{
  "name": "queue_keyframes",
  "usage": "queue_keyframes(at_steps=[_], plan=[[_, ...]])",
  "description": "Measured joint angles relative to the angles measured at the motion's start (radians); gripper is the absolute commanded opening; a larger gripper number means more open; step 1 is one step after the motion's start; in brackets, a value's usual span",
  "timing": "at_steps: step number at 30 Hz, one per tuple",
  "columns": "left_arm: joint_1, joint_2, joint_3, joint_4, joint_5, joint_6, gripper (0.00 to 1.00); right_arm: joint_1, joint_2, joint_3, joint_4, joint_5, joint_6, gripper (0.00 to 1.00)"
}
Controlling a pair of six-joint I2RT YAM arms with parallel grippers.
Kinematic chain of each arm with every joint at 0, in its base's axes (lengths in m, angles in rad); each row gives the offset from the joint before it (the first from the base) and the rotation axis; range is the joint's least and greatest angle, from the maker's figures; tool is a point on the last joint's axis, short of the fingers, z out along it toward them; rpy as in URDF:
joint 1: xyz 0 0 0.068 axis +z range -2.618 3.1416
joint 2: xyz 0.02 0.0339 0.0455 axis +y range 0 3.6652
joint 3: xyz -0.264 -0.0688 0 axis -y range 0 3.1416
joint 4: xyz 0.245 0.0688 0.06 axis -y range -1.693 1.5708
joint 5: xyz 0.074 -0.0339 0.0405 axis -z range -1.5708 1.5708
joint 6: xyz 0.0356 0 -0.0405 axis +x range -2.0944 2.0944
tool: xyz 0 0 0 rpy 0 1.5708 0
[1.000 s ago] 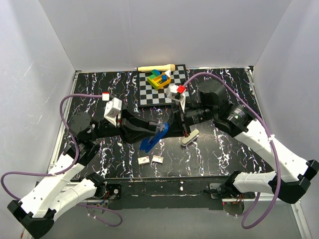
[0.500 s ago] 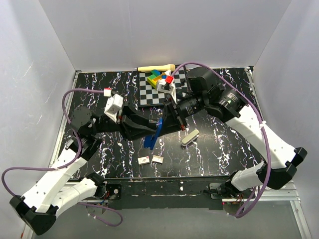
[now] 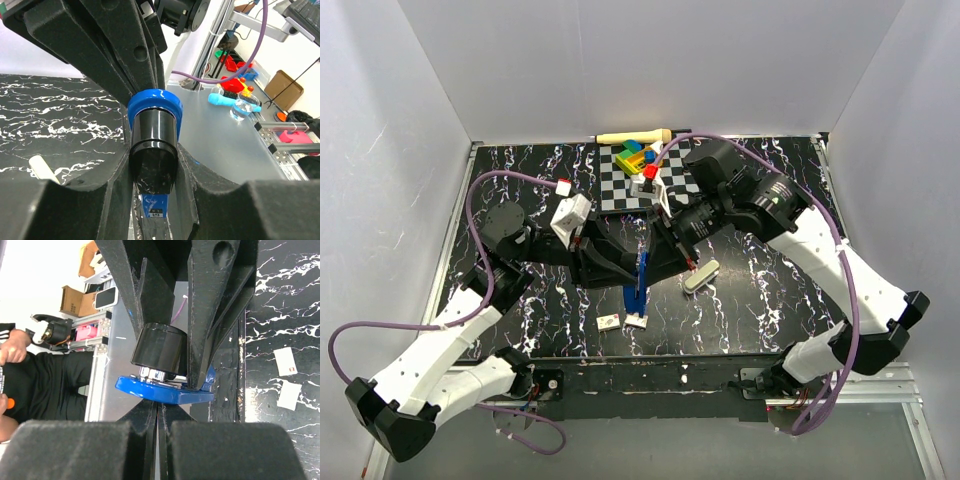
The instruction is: Unload the staples from the stapler
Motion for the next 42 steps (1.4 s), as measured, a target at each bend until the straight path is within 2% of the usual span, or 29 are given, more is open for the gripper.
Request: queue_keyframes(at_steps=[6, 12, 20, 21, 31, 37, 42], plan=[[-0.019, -0.003, 0.022, -0.1, -0.025, 0.061, 0.0, 0.01, -0.069, -0.074, 0.023, 0.075, -0.038, 0.01], [-0.034, -0.014, 0.027, -0.175, -0.107, 0.111, 0.0, 0.003, -0.152, -0.183, 0.105, 0.182, -0.064, 0.02], [-0.042, -0.023, 0.038, -0.253, -0.235, 0.154, 0.0, -0.018, -0.225, -0.335, 0.209, 0.37, -0.074, 0.2], [-0.046, -0.023, 0.047, -0.27, -0.257, 0.164, 0.0, -0.027, -0.236, -0.363, 0.228, 0.397, -0.071, 0.2], [-0.059, 0.009, 0.187, -0.438, -0.552, 0.222, 0.0, -0.27, -0.292, -0.554, 0.346, 0.674, 0.087, 0.22], [-0.052, 0.127, 0.305, -0.546, -0.807, 0.227, 0.0, -0.273, -0.285, -0.568, 0.377, 0.744, 0.16, 0.23], [0.04, 0.251, 0.366, -0.616, -0.951, 0.183, 0.0, -0.273, -0.266, -0.582, 0.411, 0.743, 0.2, 0.23]])
